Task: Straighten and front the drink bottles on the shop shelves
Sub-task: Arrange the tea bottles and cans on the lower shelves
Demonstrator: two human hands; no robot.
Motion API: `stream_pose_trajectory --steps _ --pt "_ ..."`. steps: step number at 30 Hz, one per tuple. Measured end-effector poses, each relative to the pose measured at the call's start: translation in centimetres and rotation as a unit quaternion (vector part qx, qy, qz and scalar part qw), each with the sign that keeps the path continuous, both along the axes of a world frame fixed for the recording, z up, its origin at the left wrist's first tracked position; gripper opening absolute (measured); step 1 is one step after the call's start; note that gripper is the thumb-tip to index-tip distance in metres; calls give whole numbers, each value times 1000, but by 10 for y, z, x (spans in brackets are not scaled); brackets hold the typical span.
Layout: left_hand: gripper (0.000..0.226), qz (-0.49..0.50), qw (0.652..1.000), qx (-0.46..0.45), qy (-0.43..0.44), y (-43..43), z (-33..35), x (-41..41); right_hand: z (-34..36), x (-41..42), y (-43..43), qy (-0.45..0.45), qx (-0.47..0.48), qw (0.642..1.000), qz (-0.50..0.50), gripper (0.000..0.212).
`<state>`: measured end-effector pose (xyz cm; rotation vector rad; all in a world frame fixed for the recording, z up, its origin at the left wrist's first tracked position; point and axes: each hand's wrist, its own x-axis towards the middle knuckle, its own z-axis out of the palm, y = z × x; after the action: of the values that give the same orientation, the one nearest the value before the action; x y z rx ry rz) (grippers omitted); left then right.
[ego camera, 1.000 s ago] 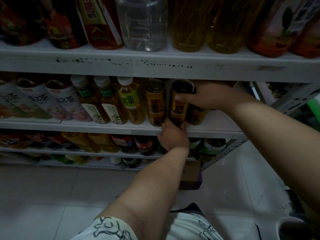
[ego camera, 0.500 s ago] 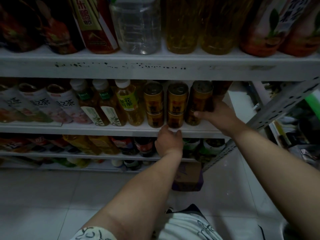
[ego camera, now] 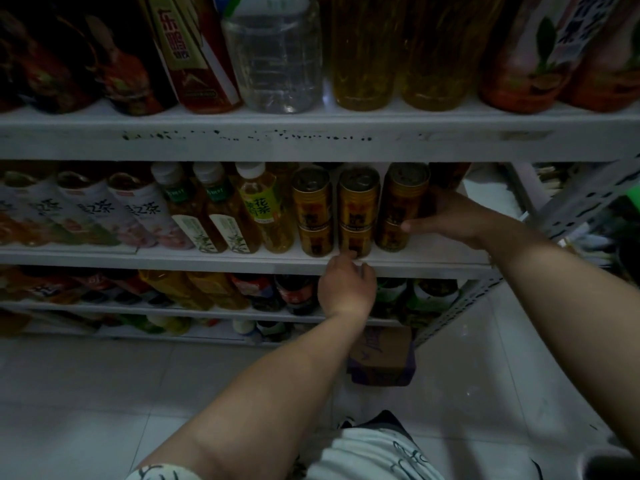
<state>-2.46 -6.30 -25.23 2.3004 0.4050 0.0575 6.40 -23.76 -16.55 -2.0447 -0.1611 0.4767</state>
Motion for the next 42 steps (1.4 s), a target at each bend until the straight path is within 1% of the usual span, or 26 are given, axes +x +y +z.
stream_pose_trajectory --steps 2,4,6,10,14,16,18,21,24,27,30,32,37,42 --pt "35 -20 1000 -12 -9 -11 3 -3 0 -3 7 -44 30 999 0 84" --pt "36 -12 999 -45 -4 -24 7 -3 -2 -3 9 -68 40 997 -18 85" --pt "40 -16 997 -73 7 -34 10 -2 -4 -2 8 -69 32 997 -30 83" --pt "51 -55 994 -95 11 -46 16 4 -5 3 0 -61 20 998 -21 69" --pt "63 -82 989 -117 34 -52 15 8 -7 3 -4 -21 10 1000 15 72" --pt "69 -84 987 -133 34 -52 14 10 -12 0 -4 -5 18 999 26 69" --pt "75 -86 985 -144 35 -53 14 12 -17 -3 -3 -17 8 1000 20 64" --pt "79 -86 982 -160 48 -54 14 14 -22 -4 -2 -48 -10 999 -15 62" --pt "80 -86 978 -183 56 -53 13 12 -24 -3 -3 -47 -5 998 -28 62" --pt "81 -87 979 -175 54 -52 14 9 -24 -3 -6 -50 -11 998 -24 57" --pt "81 -86 980 -168 65 -52 15 7 -26 -4 -8 -44 -10 999 -29 61" --pt "82 -87 978 -173 72 -51 15 5 -27 -6 -7 -44 -5 999 -27 57" --pt "80 -99 981 -155 67 -44 16 0 -30 -8 -8 -32 5 999 -25 62" --pt "76 -116 981 -147 55 -39 18 -4 -28 -12 -6 -29 4 999 -27 59"
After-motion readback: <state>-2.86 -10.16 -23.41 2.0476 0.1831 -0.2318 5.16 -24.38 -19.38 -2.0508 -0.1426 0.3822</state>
